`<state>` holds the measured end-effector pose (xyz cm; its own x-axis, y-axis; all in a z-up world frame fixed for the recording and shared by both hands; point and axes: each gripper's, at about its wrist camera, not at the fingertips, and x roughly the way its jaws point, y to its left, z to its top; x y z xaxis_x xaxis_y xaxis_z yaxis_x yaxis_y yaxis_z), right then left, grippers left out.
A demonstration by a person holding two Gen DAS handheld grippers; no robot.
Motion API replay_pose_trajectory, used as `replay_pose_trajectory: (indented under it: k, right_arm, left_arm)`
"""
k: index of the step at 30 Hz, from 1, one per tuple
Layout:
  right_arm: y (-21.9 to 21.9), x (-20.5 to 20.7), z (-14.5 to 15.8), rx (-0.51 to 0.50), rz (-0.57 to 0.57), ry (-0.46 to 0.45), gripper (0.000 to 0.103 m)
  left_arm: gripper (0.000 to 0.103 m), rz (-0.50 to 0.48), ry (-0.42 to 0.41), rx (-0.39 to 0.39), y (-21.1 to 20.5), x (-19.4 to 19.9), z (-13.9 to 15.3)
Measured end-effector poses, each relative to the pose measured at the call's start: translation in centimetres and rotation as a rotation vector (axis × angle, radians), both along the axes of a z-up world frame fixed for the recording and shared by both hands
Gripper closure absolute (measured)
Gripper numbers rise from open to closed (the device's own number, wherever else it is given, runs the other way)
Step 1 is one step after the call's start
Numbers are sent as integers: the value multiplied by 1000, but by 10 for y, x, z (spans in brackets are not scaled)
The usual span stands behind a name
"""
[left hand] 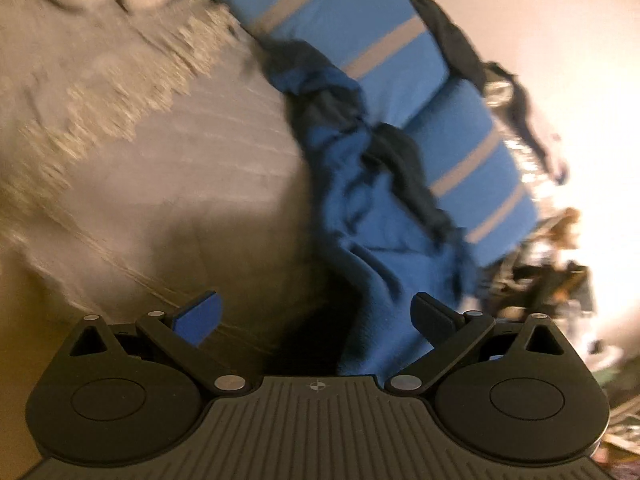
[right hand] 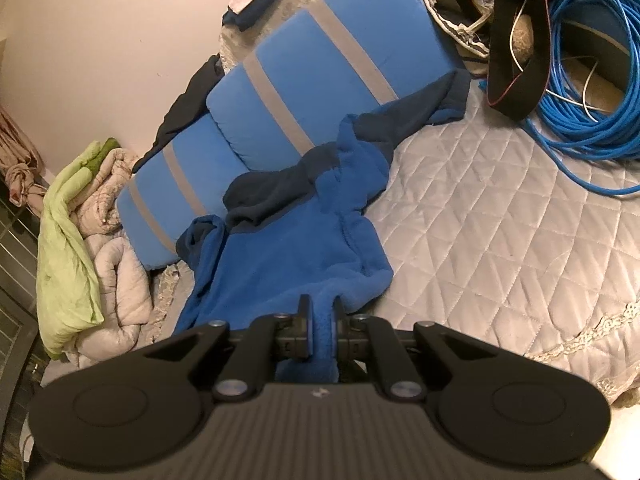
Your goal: Fold clothes
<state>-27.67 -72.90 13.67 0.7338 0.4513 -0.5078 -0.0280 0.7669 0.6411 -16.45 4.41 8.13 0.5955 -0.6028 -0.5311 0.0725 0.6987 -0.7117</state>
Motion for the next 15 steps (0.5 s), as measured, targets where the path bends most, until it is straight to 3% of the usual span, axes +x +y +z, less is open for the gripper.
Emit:
replay_pose_trajectory:
  k: [5,8,9,11,12,13,15]
  right_arm:
    - [0,1,-1,4,0,5,95]
    - [-1,0,-3,11,-2,7,95]
    - [-1,-1,-3,10,-3,9,95]
    - [-1,-1,-4,7,-2,13,95]
    - [-1,-2,-4,5,-3,16,95]
    - [0,-2,-4,2,-3,18,95]
    - [0,-2,-4,-4,-3,21,95]
  left_arm:
    - [2,-138,-19,-132,-7,5,-32]
    - [31,-189,-9,-201,-12,7,-43]
    - [47,-202,-9,-202,-15,7,-42]
    - [51,-223,-15,-191,-20,5,-40]
    - [58,-227,-27,-169,-22,2,-37]
    - [77,-232,-39,-161,-22,0,-34]
    - [87,-222,-51,-163,-20,-5,-27]
